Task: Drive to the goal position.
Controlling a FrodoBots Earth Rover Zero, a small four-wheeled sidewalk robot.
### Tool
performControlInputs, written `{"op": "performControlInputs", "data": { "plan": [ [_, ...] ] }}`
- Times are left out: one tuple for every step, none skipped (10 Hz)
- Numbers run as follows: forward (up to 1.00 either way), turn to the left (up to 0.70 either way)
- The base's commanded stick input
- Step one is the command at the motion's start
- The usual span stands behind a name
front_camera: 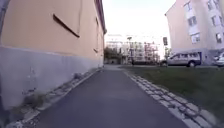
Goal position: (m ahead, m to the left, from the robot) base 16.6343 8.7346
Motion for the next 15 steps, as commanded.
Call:
{"op": "performControlInputs", "data": {
  "plan": [
    [0.5,0.0],
    [0.5,0.0],
    [0.5,0.0],
    [0.5,0.0],
    [0.5,0.0],
    [0.5,0.0],
    [0.5,0.0],
    [0.5,0.0],
    [0.5,0.0],
    [0.5,0.0],
    [0.5,0.0],
    [0.5,0.0],
    [0.5,0.0],
    [0.5,0.0],
    [0.5,0.0]
  ]
}}
